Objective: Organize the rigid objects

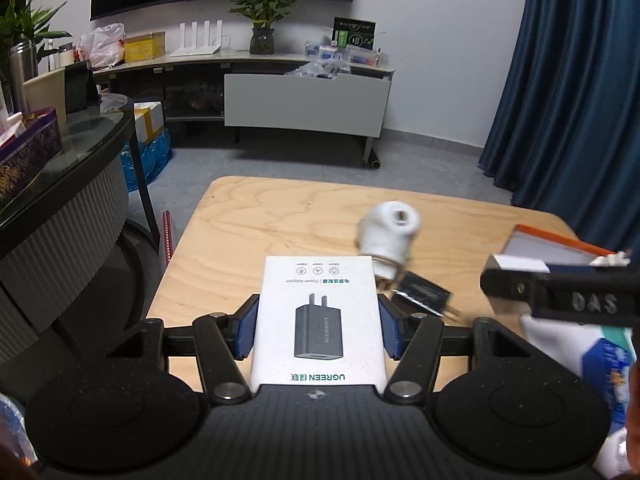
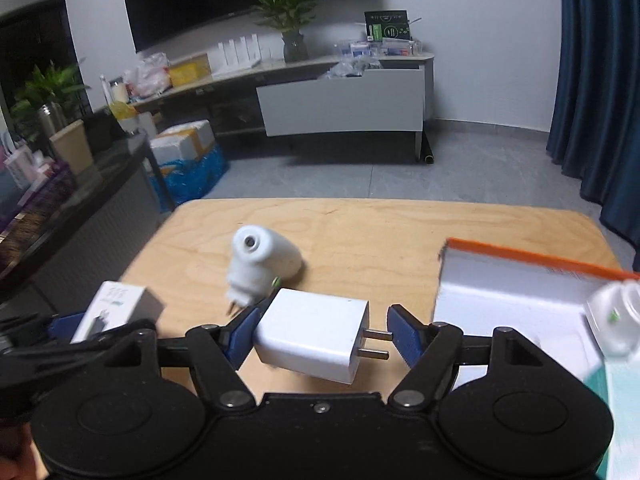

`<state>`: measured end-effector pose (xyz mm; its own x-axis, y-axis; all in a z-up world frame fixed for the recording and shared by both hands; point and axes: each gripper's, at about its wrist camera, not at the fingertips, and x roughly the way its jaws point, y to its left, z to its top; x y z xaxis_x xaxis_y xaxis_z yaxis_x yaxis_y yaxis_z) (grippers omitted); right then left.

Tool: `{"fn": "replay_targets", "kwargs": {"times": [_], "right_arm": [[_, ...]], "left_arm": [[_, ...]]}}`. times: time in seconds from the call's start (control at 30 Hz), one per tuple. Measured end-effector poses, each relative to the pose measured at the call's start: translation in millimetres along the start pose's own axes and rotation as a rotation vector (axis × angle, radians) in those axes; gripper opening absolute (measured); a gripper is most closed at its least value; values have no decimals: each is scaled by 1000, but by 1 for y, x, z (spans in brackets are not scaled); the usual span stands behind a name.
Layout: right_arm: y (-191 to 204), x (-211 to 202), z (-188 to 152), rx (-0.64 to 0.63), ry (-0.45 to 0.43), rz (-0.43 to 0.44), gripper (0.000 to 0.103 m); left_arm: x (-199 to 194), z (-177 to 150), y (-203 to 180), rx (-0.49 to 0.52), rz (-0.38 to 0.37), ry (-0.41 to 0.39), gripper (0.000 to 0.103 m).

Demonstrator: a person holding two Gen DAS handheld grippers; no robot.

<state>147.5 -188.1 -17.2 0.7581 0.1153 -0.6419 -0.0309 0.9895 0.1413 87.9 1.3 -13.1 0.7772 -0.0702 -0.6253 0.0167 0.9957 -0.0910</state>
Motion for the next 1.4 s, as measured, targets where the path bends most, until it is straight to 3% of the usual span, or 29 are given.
{"fn": "replay_targets", "kwargs": {"times": [0.3, 0.6, 1.4], "right_arm": [[12, -76, -40, -46, -41, -16, 85], [1, -127, -74, -5, -67, -26, 85], [-39, -187, -102, 83, -146, -112, 85]], "left_arm": [[-45, -19, -24, 21, -36, -22, 59], [-77, -34, -40, 46, -69, -49, 59], [-102, -51, -85, 125, -181, -66, 59]]}}
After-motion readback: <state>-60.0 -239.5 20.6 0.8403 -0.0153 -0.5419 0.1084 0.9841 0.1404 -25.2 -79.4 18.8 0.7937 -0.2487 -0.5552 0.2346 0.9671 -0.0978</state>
